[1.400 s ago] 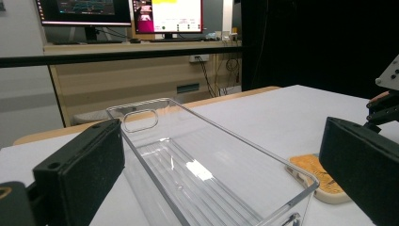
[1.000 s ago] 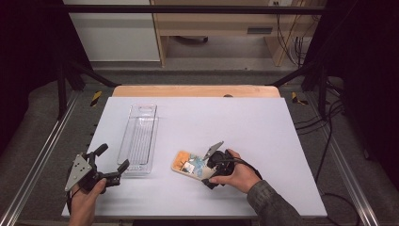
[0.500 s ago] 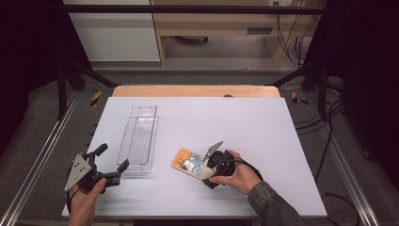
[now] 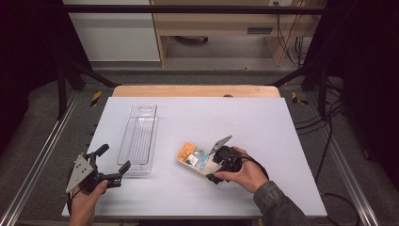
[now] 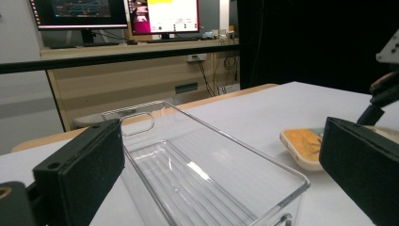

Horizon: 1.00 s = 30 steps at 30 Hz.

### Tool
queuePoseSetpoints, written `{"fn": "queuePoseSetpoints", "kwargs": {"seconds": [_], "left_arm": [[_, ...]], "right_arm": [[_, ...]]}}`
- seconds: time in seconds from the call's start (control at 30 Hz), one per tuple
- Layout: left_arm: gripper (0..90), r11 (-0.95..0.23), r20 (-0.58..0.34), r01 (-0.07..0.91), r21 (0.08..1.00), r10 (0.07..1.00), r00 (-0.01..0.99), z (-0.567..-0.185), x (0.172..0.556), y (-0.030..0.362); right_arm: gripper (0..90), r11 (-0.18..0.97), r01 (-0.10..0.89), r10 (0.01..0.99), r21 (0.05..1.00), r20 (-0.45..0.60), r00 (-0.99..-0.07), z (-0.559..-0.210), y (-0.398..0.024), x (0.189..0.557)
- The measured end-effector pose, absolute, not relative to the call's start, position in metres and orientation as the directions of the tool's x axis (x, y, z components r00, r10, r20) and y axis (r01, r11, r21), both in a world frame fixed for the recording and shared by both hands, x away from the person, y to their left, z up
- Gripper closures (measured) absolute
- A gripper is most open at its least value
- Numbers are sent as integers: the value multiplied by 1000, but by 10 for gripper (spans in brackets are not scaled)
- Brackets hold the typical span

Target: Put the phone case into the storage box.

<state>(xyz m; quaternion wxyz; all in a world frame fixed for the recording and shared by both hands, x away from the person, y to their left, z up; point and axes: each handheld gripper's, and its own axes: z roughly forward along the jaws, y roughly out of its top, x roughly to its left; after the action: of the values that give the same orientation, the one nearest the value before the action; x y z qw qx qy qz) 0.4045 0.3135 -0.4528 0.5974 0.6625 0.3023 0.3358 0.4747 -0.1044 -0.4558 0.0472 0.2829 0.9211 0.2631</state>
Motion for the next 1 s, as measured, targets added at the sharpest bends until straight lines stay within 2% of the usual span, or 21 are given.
{"fn": "queuePoseSetpoints", "kwargs": {"seconds": [0.5,1.0], "left_arm": [[3,-223,202,-48,974,745,635,-428,404,283],[17,-402,356,-96,911,646,675,-386,446,231]], "right_arm": [[120,699,504,568,508,35,-822,-416,-117,485],[120,708,499,567,499,18,-823,-378,-116,521]]}}
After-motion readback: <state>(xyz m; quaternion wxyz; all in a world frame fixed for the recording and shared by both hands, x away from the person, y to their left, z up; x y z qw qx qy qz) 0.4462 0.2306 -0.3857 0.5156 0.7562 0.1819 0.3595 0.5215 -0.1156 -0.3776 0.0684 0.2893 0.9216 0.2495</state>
